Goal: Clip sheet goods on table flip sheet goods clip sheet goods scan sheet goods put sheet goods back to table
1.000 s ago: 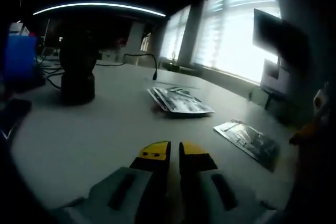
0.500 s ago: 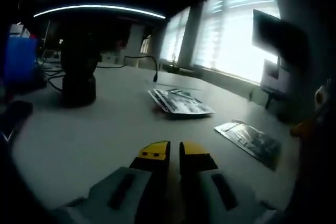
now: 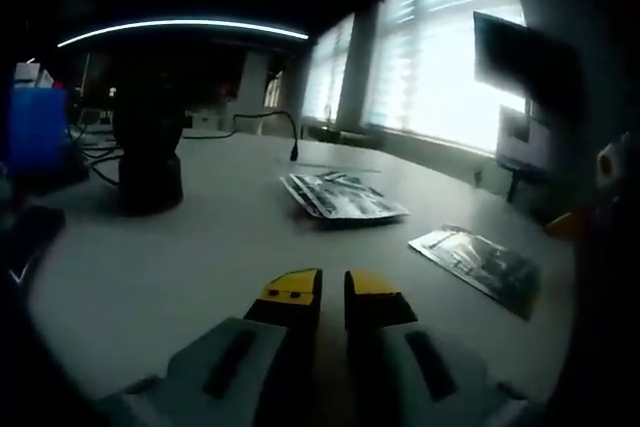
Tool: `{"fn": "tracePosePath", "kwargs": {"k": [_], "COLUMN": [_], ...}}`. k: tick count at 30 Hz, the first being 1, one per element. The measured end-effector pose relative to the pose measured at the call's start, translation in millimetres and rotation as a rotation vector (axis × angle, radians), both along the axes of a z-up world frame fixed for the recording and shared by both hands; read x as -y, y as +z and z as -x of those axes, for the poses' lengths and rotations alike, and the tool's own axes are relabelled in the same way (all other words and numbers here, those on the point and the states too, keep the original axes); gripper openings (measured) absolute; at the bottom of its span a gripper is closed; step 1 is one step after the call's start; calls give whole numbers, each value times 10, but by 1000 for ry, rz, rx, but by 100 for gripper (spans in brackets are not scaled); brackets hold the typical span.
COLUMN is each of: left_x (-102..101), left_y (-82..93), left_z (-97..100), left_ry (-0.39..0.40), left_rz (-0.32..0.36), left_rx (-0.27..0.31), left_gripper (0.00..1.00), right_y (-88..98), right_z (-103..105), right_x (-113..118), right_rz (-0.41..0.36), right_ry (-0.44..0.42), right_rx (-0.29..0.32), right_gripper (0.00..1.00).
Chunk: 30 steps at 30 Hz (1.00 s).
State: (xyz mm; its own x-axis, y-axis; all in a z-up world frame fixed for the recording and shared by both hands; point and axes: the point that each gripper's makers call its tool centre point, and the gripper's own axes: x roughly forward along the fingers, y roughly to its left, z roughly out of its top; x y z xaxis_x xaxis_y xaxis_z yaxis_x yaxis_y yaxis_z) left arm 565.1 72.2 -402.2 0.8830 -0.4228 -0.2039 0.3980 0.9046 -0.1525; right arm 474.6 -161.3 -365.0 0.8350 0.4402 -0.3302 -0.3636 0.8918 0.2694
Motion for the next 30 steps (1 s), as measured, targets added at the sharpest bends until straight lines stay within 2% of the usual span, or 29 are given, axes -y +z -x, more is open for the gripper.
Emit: {"fn": "tracePosePath", "kwargs": {"k": [2, 5, 9, 12, 13, 16, 26, 30], "left_x": [0, -4, -22, -29, -30, -34, 0, -49], "left_y": [9, 17, 30, 29, 26, 20, 5, 27], "left_z": [-1, 1, 0, -5, -7, -11, -7, -22], "left_ry": [-1, -2, 6, 8, 7, 5, -9, 7], "left_rz": [0, -2, 9, 19, 22, 30, -12, 15], "left_rx": [6, 14, 18, 14, 12, 7, 15, 19], "left_gripper": [3, 3, 4, 4, 4, 4, 4, 4], "right_y": [36, 77, 135, 158, 153, 106, 152, 149], "right_z": [-43, -117, -185, -224, -219, -242, -333, -385], "right_x": [11, 64, 74, 29, -13, -42, -123, -114], "right_rz": [10, 68, 76, 100, 115, 140, 221, 233], "right_ry": [6, 7, 19, 67, 108, 133, 202, 200], "right_rx": [26, 71, 98, 128, 135, 118, 186, 203], "right_gripper": [0, 0, 0, 0, 0, 0, 0, 0]}}
